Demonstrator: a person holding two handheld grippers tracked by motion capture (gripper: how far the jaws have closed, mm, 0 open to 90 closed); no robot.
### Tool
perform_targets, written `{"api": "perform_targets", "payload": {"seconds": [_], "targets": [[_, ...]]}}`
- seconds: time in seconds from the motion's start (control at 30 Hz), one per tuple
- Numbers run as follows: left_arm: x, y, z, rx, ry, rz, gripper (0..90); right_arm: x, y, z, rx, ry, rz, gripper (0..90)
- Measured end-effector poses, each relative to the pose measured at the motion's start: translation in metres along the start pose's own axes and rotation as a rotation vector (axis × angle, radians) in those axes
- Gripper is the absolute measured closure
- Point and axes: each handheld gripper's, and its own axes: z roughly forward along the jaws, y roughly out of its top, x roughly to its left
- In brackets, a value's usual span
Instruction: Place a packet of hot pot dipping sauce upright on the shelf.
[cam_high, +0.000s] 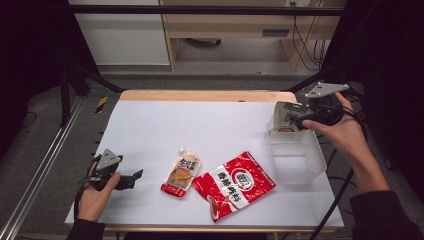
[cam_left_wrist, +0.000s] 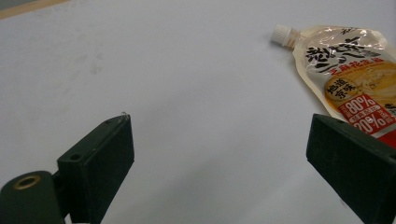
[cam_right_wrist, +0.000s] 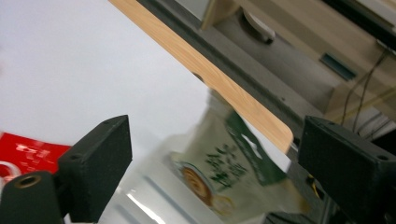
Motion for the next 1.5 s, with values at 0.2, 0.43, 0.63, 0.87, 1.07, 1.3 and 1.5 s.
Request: {"api": "perform_targets", "payload": {"seconds": [0.2,0.43,0.63,0.87,1.07,1.3,1.5], "targets": [[-0.002,0.0,0.0,-0.001,-0.006,0.005,6.9,0.046,0.005,-0.009,-0.071,0.043,-0.047,14.6],[-0.005,0.001,0.001,0.001,-0.013,0.009,6.3,0.094,0.003,-0.004,-0.08,0.101,-0.061,19.1],[-0.007,0.002,0.001,0.001,-0.017,0.018,6.3,0.132,0.003,0.006,-0.055,0.145,-0.073,21.9],[-0.009,0.003,0.002,0.006,-0.026,0.03,6.3,0.169,0.002,0.026,-0.02,0.207,-0.082,23.4],[-0.011,0.003,0.002,0.011,-0.028,0.037,6.1,0.195,0.01,0.041,-0.016,0.205,-0.051,22.4],[-0.012,0.003,0.003,0.015,-0.024,0.045,6.2,0.217,0.02,0.062,-0.023,0.253,0.006,26.8],[-0.013,0.004,0.004,0.019,-0.021,0.059,6.1,0.231,0.028,0.085,-0.01,0.288,0.038,32.2]]}}
